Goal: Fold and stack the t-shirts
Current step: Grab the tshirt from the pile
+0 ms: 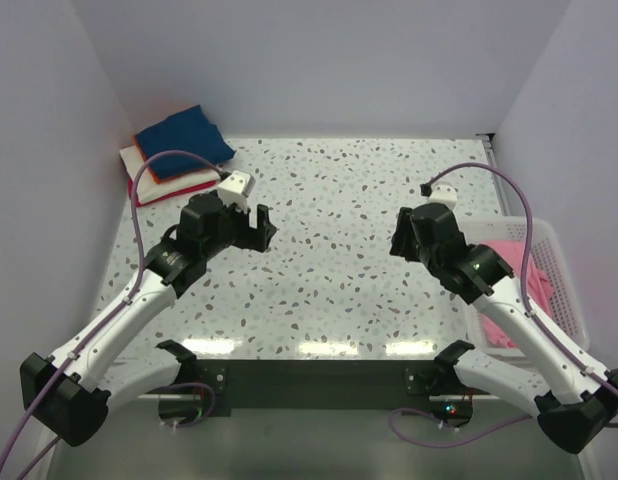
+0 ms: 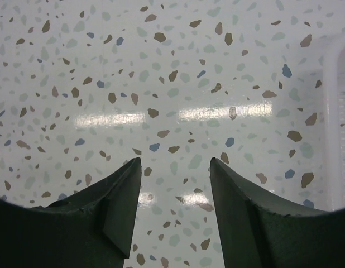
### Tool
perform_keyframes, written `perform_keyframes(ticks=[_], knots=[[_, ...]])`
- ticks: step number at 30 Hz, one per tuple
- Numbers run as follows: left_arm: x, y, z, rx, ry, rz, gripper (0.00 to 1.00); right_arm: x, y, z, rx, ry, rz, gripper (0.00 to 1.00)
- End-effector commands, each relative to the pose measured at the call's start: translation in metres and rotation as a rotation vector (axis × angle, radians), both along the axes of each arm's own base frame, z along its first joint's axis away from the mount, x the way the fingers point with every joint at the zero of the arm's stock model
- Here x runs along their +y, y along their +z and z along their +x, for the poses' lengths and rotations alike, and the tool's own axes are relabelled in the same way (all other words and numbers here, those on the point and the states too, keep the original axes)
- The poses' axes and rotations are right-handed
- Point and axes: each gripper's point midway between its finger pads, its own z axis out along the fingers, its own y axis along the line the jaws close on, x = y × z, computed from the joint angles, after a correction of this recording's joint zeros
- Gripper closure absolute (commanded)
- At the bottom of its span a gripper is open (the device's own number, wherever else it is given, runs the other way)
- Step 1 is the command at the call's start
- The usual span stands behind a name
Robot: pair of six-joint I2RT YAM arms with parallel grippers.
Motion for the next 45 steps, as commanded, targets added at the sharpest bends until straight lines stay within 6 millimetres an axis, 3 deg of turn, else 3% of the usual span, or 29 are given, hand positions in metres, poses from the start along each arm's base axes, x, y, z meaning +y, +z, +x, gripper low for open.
perform_keyframes(ticks=[1, 5, 9, 12, 13, 15, 16, 18, 19, 21, 22, 25, 34, 40, 45], knots=[[-0.007, 0.018, 0.003, -0.037, -0.028, -0.036, 0.14, -0.006, 0.008, 0.004, -0.006, -0.061, -0.011, 0.43], [-0.009, 0.016, 0.004, -0.028, -0.033, -0.036, 0.14, -0.004, 0.009, 0.010, 0.000, -0.070, -0.021, 0.35], [-0.009, 0.016, 0.003, -0.029, -0.037, -0.038, 0.14, -0.014, 0.017, 0.025, -0.007, -0.150, -0.077, 0.28], [-0.010, 0.016, 0.003, -0.027, -0.042, -0.041, 0.14, -0.045, 0.014, 0.044, 0.051, -0.263, -0.137, 0.27], [-0.011, 0.017, 0.003, -0.025, -0.044, -0.044, 0.14, -0.073, 0.012, 0.051, 0.075, -0.348, -0.131, 0.27], [-0.012, 0.017, 0.002, -0.024, -0.051, -0.048, 0.14, -0.095, 0.008, 0.060, 0.099, -0.413, -0.134, 0.27], [-0.013, 0.018, 0.001, -0.024, -0.054, -0.052, 0.14, -0.120, 0.008, 0.061, 0.107, -0.493, -0.142, 0.27], [-0.015, 0.018, 0.000, -0.023, -0.062, -0.056, 0.14, -0.146, 0.003, 0.066, 0.119, -0.582, -0.167, 0.27], [-0.014, 0.019, 0.000, -0.025, -0.064, -0.059, 0.14, -0.169, -0.001, 0.065, 0.138, -0.653, -0.167, 0.26], [-0.014, 0.020, 0.000, -0.027, -0.062, -0.059, 0.14, -0.187, -0.016, 0.067, 0.182, -0.698, -0.170, 0.26], [-0.014, 0.022, 0.000, -0.032, -0.064, -0.062, 0.14, -0.215, -0.022, 0.063, 0.190, -0.786, -0.176, 0.26], [-0.015, 0.021, -0.001, -0.030, -0.066, -0.066, 0.14, -0.243, -0.059, 0.065, 0.262, -0.850, -0.076, 0.28], [-0.015, 0.016, 0.000, -0.018, -0.061, -0.057, 0.14, -0.289, -0.105, 0.061, 0.282, -1.067, -0.055, 0.28], [-0.016, 0.010, 0.003, 0.000, -0.061, -0.047, 0.14, -0.301, -0.143, 0.049, 0.325, -1.156, -0.034, 0.28], [-0.017, 0.003, 0.005, 0.017, -0.061, -0.038, 0.14, -0.299, -0.183, 0.049, 0.414, -1.152, 0.069, 0.28]])
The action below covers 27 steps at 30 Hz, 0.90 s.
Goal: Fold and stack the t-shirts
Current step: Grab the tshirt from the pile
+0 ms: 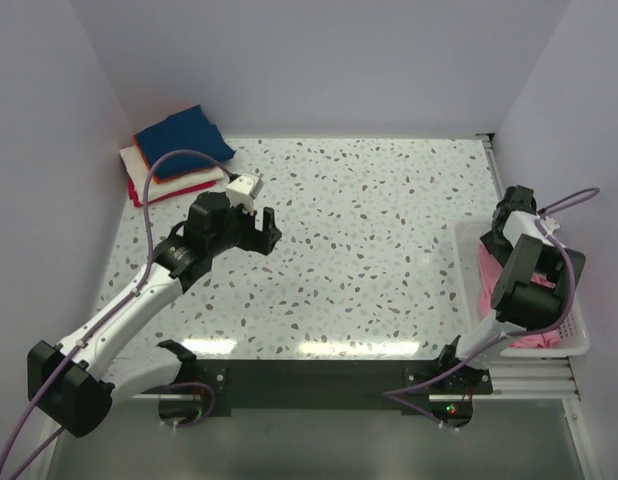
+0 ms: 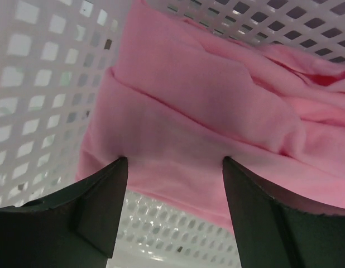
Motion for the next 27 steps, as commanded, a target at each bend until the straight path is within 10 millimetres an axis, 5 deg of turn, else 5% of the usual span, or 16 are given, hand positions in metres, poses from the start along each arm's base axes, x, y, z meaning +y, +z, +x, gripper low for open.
perform_keyframes(ticks=[1, 5, 6, 10, 19, 27], knots=[[-0.006, 0.017, 0.007, -0.036, -0.004, -0.036, 0.14, -0.006, -0.018, 0.011, -0.063, -0.061, 0.049, 0.28], [-0.007, 0.014, 0.008, -0.025, -0.006, -0.033, 0.15, -0.003, -0.030, 0.008, -0.057, -0.070, 0.084, 0.36], [-0.007, 0.013, 0.008, -0.022, -0.007, -0.032, 0.15, -0.002, -0.030, 0.008, -0.061, -0.071, 0.092, 0.54], [-0.007, 0.011, 0.009, -0.017, -0.004, -0.028, 0.15, 0.001, -0.013, 0.012, -0.108, -0.052, 0.094, 0.98], [-0.009, 0.009, 0.009, -0.011, -0.014, -0.030, 0.15, 0.012, 0.076, 0.016, -0.297, 0.055, 0.044, 1.00], [-0.008, 0.008, 0.010, -0.012, -0.008, -0.025, 0.15, 0.046, 0.201, 0.038, -0.556, 0.239, 0.036, 1.00]])
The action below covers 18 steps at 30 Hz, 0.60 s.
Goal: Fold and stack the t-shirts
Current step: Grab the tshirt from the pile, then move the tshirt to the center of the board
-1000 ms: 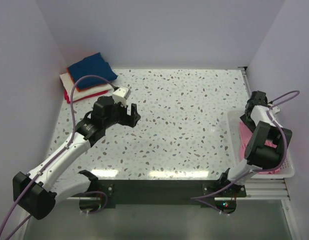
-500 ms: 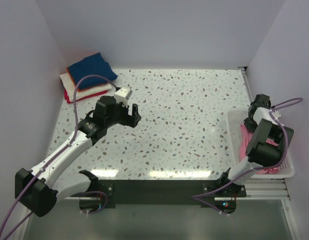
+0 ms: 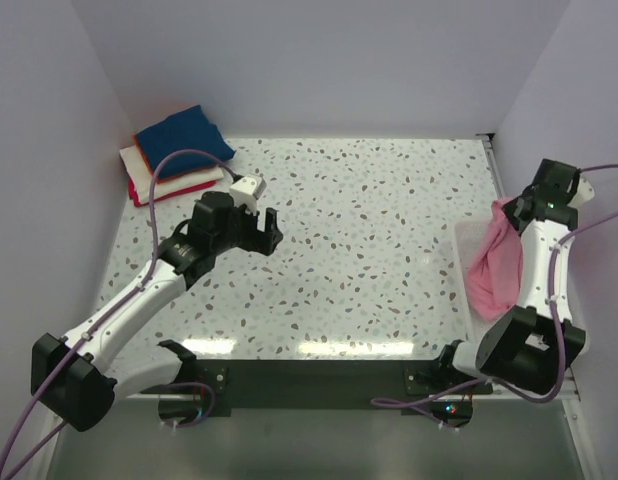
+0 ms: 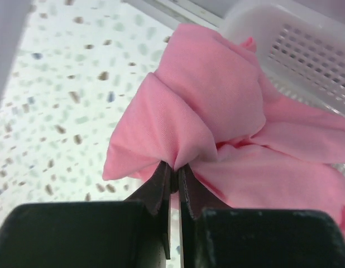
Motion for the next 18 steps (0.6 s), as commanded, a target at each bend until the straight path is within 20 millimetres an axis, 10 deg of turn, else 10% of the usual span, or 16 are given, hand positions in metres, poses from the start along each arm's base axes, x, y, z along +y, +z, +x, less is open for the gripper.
perform_keyframes(ticks=[1, 11, 18], knots=[[-0.005, 0.021, 0.007, -0.047, -0.002, -0.043, 0.15, 0.024, 0.083, 0.015, -0.189, 0.126, -0.044, 1.00], [-0.002, 0.023, 0.007, -0.056, 0.011, -0.039, 0.15, 0.169, 0.256, 0.037, -0.510, 0.558, -0.150, 1.00], [0.006, 0.028, 0.009, -0.078, 0.050, -0.024, 0.15, 0.284, 0.270, 0.051, -0.597, 0.855, -0.078, 1.00]])
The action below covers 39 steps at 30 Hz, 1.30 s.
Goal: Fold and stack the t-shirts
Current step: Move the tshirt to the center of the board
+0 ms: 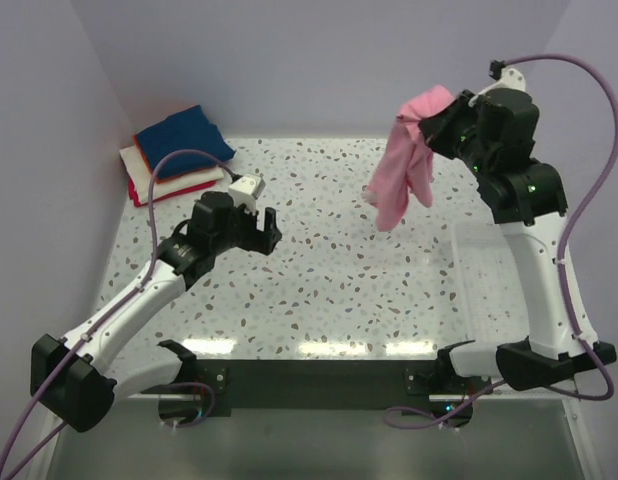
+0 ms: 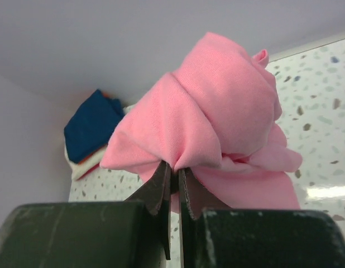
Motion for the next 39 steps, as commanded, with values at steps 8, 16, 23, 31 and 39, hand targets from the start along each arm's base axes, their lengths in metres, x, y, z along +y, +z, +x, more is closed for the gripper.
perform_keyframes(ticks=[8, 16, 23, 31, 39], knots=[[0.014, 0.024, 0.012, -0.075, 0.094, 0.005, 0.15, 0.123, -0.096, 0.029, 0.140, 0.271, -0.010, 0.96], [-0.005, -0.008, 0.001, 0.082, 0.077, -0.079, 0.16, 0.064, -0.237, 0.026, 0.479, 0.120, -0.195, 0.43], [-0.042, -0.084, -0.037, 0.270, 0.085, -0.104, 0.17, 0.076, -0.287, -0.019, 0.543, 0.213, -0.189, 0.41], [-0.069, -0.122, -0.044, 0.323, 0.112, -0.118, 0.20, 0.087, -0.353, -0.037, 0.628, 0.221, -0.151, 0.43], [-0.077, -0.142, -0.030, 0.319, 0.148, -0.095, 0.24, 0.077, -0.371, -0.016, 0.606, 0.129, -0.198, 0.39]])
